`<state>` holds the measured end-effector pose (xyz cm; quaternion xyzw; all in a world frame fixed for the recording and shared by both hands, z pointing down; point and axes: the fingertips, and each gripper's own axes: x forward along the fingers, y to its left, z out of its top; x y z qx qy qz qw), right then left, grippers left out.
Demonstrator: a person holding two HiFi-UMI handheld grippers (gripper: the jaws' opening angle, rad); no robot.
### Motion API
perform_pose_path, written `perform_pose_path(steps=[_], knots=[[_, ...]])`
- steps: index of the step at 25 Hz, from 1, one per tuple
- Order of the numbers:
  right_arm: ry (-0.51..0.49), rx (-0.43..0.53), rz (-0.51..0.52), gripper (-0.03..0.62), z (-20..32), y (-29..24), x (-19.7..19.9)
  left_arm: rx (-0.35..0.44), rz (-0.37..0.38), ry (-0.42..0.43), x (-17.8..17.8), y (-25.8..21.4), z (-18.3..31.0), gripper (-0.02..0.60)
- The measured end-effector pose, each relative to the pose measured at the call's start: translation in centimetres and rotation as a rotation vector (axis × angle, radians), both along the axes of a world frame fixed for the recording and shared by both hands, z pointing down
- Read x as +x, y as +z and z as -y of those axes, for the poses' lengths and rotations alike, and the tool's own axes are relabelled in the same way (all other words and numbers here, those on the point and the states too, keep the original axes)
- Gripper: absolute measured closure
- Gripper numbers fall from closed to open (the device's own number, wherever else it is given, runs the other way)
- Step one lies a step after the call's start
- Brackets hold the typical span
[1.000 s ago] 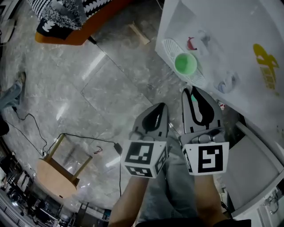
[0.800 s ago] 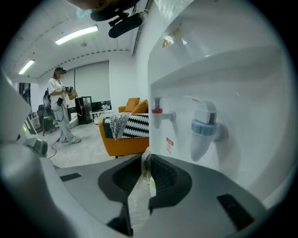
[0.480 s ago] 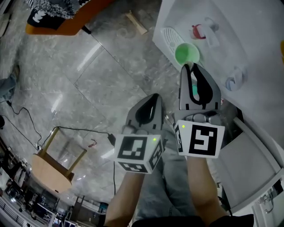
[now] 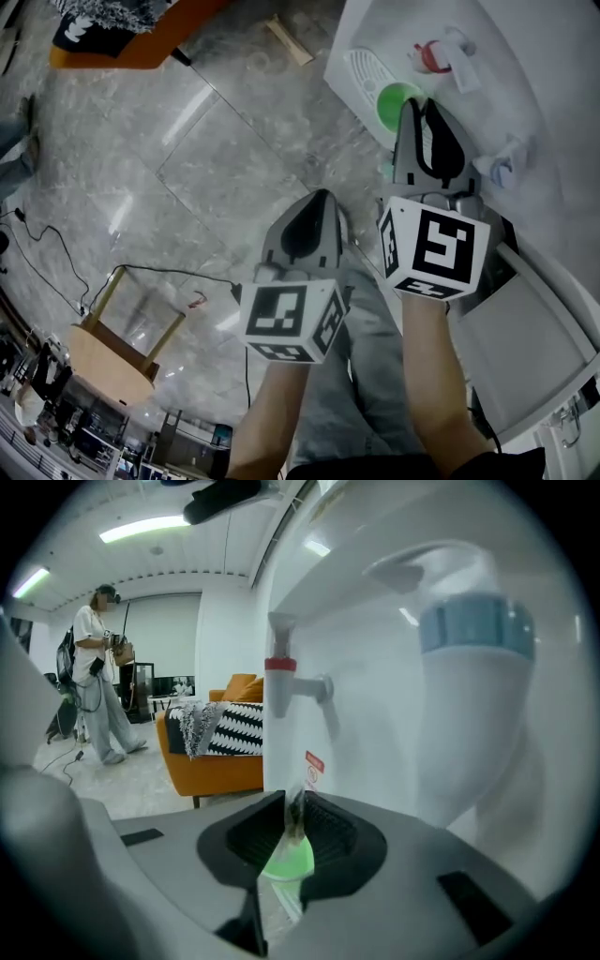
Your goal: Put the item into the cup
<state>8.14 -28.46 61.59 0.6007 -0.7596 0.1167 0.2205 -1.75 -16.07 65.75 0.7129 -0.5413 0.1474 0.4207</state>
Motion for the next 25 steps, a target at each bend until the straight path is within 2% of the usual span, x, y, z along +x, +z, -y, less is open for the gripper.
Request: perform_pose_path(steps=[8, 21, 22, 24, 25], knots=[[-0.004, -0.025, 0.001, 0.525, -0.1, 1.3, -0.5, 0.003, 0.031, -0.025, -1.0, -0.1, -0.2, 0.568], [-0.018, -0.023, -0.021, 0.507, 0.1, 1.6, 0.0, -0.002, 0.036, -0.029, -1.6, 0.6, 0.1, 0.568], [-0.012, -0.016, -0.022, 0.516, 0.0, 1.5, 0.1, -0.001, 0.037, -0.030, -1.6, 0.5, 0.2, 0.568], [-0.008, 0.000, -0.025, 0.576, -0.1, 1.1, 0.2, 0.004, 0.042, -0.031, -1.9, 0.3, 0.2, 0.568], [-0.011, 0.005, -0.025, 0.580, -0.2, 0.9, 0.0, 0.007, 0.046, -0.032, -2.1, 0.1, 0.1, 0.568]])
